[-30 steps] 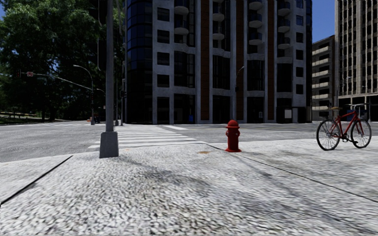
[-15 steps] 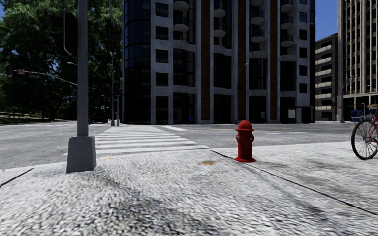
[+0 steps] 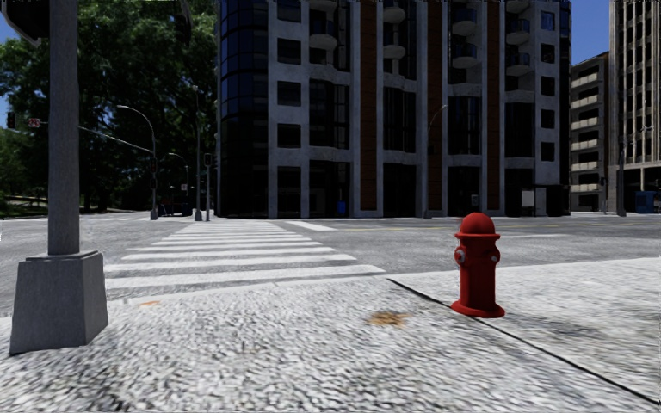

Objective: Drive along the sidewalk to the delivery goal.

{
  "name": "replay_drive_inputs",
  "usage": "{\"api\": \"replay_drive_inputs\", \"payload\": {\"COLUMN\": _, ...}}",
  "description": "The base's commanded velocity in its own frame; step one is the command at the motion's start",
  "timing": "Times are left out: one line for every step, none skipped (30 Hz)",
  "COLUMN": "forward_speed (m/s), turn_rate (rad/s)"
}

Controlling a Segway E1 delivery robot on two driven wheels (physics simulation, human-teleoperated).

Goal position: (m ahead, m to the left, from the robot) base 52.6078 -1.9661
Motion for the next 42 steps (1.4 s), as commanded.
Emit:
{"api": "replay_drive_inputs", "payload": {"forward_speed": 2.00, "turn_rate": 0.29}}
{"api": "replay_drive_inputs", "payload": {"forward_speed": 2.00, "turn_rate": 0.29}}
{"api": "replay_drive_inputs", "payload": {"forward_speed": 2.00, "turn_rate": 0.29}}
{"api": "replay_drive_inputs", "payload": {"forward_speed": 2.00, "turn_rate": 0.29}}
{"api": "replay_drive_inputs", "payload": {"forward_speed": 2.00, "turn_rate": 0.29}}
{"api": "replay_drive_inputs", "payload": {"forward_speed": 2.00, "turn_rate": 0.30}}
{"api": "replay_drive_inputs", "payload": {"forward_speed": 2.00, "turn_rate": 0.35}}
{"api": "replay_drive_inputs", "payload": {"forward_speed": 2.00, "turn_rate": 0.35}}
{"api": "replay_drive_inputs", "payload": {"forward_speed": 2.00, "turn_rate": 0.36}}
{"api": "replay_drive_inputs", "payload": {"forward_speed": 2.00, "turn_rate": 0.37}}
{"api": "replay_drive_inputs", "payload": {"forward_speed": 2.00, "turn_rate": 0.37}}
{"api": "replay_drive_inputs", "payload": {"forward_speed": 2.00, "turn_rate": 0.37}}
{"api": "replay_drive_inputs", "payload": {"forward_speed": 2.00, "turn_rate": 0.37}}
{"api": "replay_drive_inputs", "payload": {"forward_speed": 2.00, "turn_rate": 0.37}}
{"api": "replay_drive_inputs", "payload": {"forward_speed": 2.00, "turn_rate": 0.37}}
{"api": "replay_drive_inputs", "payload": {"forward_speed": 2.00, "turn_rate": 0.37}}
{"api": "replay_drive_inputs", "payload": {"forward_speed": 2.00, "turn_rate": 0.37}}
{"api": "replay_drive_inputs", "payload": {"forward_speed": 2.00, "turn_rate": 0.37}}
{"api": "replay_drive_inputs", "payload": {"forward_speed": 2.00, "turn_rate": 0.37}}
{"api": "replay_drive_inputs", "payload": {"forward_speed": 2.00, "turn_rate": 0.37}}
{"api": "replay_drive_inputs", "payload": {"forward_speed": 2.00, "turn_rate": 0.37}}
{"api": "replay_drive_inputs", "payload": {"forward_speed": 2.00, "turn_rate": 0.37}}
{"api": "replay_drive_inputs", "payload": {"forward_speed": 2.00, "turn_rate": 0.37}}
{"api": "replay_drive_inputs", "payload": {"forward_speed": 2.00, "turn_rate": 0.37}}
{"api": "replay_drive_inputs", "payload": {"forward_speed": 2.00, "turn_rate": 0.37}}
{"api": "replay_drive_inputs", "payload": {"forward_speed": 2.00, "turn_rate": 0.37}}
{"api": "replay_drive_inputs", "payload": {"forward_speed": 2.00, "turn_rate": 0.37}}
{"api": "replay_drive_inputs", "payload": {"forward_speed": 2.00, "turn_rate": 0.37}}
{"api": "replay_drive_inputs", "payload": {"forward_speed": 2.00, "turn_rate": 0.37}}
{"api": "replay_drive_inputs", "payload": {"forward_speed": 2.00, "turn_rate": 0.37}}
{"api": "replay_drive_inputs", "payload": {"forward_speed": 2.00, "turn_rate": 0.37}}
{"api": "replay_drive_inputs", "payload": {"forward_speed": 2.00, "turn_rate": 0.37}}
{"api": "replay_drive_inputs", "payload": {"forward_speed": 2.00, "turn_rate": 0.37}}
{"api": "replay_drive_inputs", "payload": {"forward_speed": 2.00, "turn_rate": 0.37}}
{"api": "replay_drive_inputs", "payload": {"forward_speed": 2.00, "turn_rate": 0.26}}
{"api": "replay_drive_inputs", "payload": {"forward_speed": 2.00, "turn_rate": 0.04}}
{"api": "replay_drive_inputs", "payload": {"forward_speed": 2.00, "turn_rate": 0.00}}
{"api": "replay_drive_inputs", "payload": {"forward_speed": 2.00, "turn_rate": 0.00}}
{"api": "replay_drive_inputs", "payload": {"forward_speed": 2.00, "turn_rate": 0.00}}
{"api": "replay_drive_inputs", "payload": {"forward_speed": 2.00, "turn_rate": 0.00}}
{"api": "replay_drive_inputs", "payload": {"forward_speed": 2.00, "turn_rate": 0.00}}
{"api": "replay_drive_inputs", "payload": {"forward_speed": 2.00, "turn_rate": 0.00}}
